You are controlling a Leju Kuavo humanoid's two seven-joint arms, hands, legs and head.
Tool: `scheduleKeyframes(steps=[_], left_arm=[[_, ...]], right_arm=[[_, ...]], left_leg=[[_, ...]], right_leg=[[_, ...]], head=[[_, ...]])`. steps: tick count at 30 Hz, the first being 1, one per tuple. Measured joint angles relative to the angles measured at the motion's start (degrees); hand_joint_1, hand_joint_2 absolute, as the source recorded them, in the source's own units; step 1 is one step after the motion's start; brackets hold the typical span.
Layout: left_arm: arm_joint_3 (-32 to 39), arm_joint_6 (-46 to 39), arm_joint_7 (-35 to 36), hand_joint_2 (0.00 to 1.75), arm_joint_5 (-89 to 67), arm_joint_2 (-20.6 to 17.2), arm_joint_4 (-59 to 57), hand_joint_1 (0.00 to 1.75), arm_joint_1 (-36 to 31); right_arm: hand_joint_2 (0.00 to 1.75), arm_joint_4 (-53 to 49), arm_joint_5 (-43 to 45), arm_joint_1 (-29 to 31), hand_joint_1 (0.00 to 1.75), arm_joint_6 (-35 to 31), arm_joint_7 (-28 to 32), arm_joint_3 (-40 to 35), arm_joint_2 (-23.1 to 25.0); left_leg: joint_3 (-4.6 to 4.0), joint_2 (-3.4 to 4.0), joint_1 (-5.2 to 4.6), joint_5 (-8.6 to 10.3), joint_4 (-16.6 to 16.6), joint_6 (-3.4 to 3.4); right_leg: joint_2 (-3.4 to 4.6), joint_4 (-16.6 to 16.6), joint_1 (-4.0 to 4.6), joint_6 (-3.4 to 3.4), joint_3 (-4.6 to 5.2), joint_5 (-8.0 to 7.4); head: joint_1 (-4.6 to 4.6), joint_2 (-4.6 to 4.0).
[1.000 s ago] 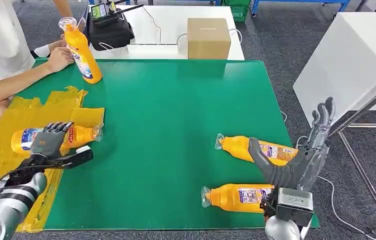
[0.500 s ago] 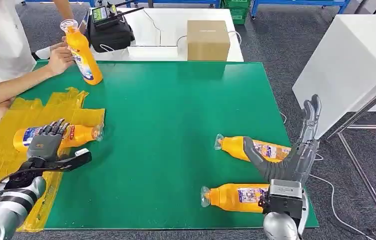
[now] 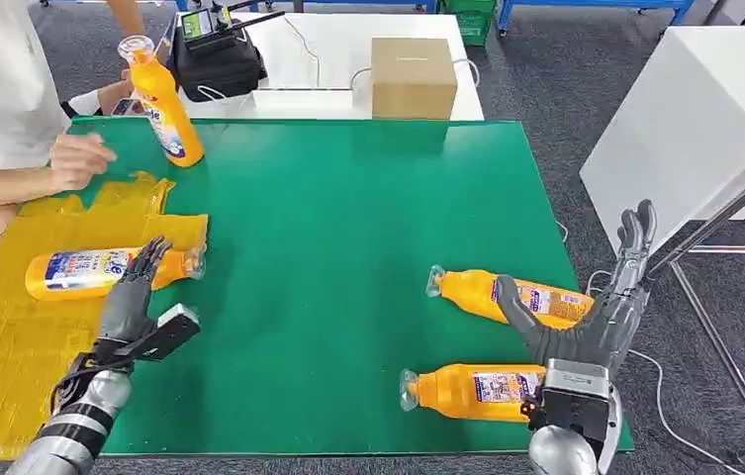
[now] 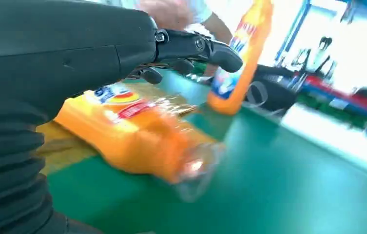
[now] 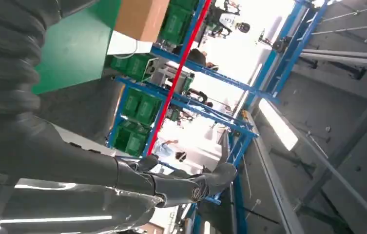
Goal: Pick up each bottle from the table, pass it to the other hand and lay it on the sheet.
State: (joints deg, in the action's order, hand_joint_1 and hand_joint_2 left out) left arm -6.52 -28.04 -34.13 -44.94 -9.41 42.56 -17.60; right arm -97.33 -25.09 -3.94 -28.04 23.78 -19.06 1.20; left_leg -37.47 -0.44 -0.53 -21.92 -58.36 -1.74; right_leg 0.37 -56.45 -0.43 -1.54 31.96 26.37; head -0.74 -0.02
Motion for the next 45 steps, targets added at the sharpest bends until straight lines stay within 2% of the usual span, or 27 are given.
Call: scheduleKeyframes(steps=[3, 7, 11, 15, 19, 24, 29, 36, 45], left_arm=[[0.74, 0.16, -3.38, 1.75, 5.56, 2.06, 6.67, 0.00, 3.14], [1.82, 0.33, -5.17, 1.75, 12.00, 4.90, 15.85, 0.00, 7.27], [3.06, 4.62, -6.13, 1.75, 20.71, 7.02, 24.05, 0.00, 10.76], [2.47, 10.92, -6.29, 1.75, 29.37, 8.84, 33.27, 0.00, 13.37], [0.59, 14.47, -6.31, 1.75, 32.52, 9.78, 40.11, 0.00, 14.89], [-1.73, 19.17, -6.31, 1.75, 37.51, 10.50, 46.38, 0.00, 15.86], [-2.32, 24.46, -6.31, 1.75, 40.94, 11.75, 51.07, 0.00, 16.39], [-2.29, 26.34, -6.31, 1.75, 41.09, 12.93, 53.07, 0.00, 16.43], [-2.21, 26.69, -6.31, 1.75, 40.74, 14.21, 53.07, 0.00, 16.49]], right_arm=[[1.75, -0.33, -3.26, -0.10, 0.00, -0.81, -1.54, 0.13, -0.13], [1.75, -0.33, -20.03, 0.12, 0.00, -0.85, -11.15, 0.15, -1.64], [1.75, 0.15, -29.93, 2.44, 0.00, 7.64, -20.01, -0.04, -5.69], [1.75, 4.17, -29.18, 8.16, 0.00, 20.02, -23.10, -0.41, -12.56], [1.75, 8.09, -25.99, 12.72, 0.00, 24.72, -22.60, -0.61, -16.46], [1.75, 11.81, -22.32, 15.04, 0.00, 28.87, -22.21, -1.03, -19.39], [1.75, 15.93, -21.03, 15.84, 0.00, 31.06, -22.25, -1.64, -20.76], [1.75, 19.26, -20.94, 15.55, 0.00, 31.39, -23.10, -2.58, -20.87], [1.75, 21.88, -22.71, 10.77, 0.00, 30.25, -26.23, -4.48, -19.76]], left_leg=[[-0.03, -0.02, 0.00, -0.01, -0.01, 0.00], [-0.11, 0.00, 0.01, -0.01, 0.00, -0.01], [-0.12, 0.00, 0.02, -0.01, 0.00, -0.01], [-0.13, -0.07, -0.01, 0.09, -0.01, -0.14], [-0.16, -0.09, -0.07, 0.13, -0.03, -0.21], [-0.18, -0.09, -0.11, 0.13, -0.03, -0.21], [-0.21, -0.11, -0.10, 0.13, -0.03, -0.21], [-0.22, -0.11, -0.08, 0.13, -0.03, -0.21], [-0.28, -0.12, -0.09, 0.10, -0.03, -0.23]], right_leg=[[0.00, 0.00, 0.00, 0.00, -0.04, 0.01], [0.00, 0.00, 0.01, 0.00, -0.15, 0.00], [0.00, 0.00, 0.02, 0.00, -0.16, 0.00], [-0.03, 0.02, 0.01, -0.11, -0.11, -0.08], [-0.04, 0.02, -0.03, -0.21, -0.16, -0.15], [-0.05, 0.02, -0.03, -0.22, -0.17, -0.15], [-0.08, 0.02, -0.02, -0.22, -0.16, -0.15], [-0.08, 0.01, -0.01, -0.21, -0.12, -0.14], [-0.09, 0.02, -0.02, -0.22, -0.09, -0.13]], head=[[0.00, 0.00], [0.00, 0.00], [0.02, 0.00], [0.02, 0.00], [0.02, 0.00], [0.04, 0.00], [0.02, 0.00], [0.02, 0.00], [0.02, 0.00]])
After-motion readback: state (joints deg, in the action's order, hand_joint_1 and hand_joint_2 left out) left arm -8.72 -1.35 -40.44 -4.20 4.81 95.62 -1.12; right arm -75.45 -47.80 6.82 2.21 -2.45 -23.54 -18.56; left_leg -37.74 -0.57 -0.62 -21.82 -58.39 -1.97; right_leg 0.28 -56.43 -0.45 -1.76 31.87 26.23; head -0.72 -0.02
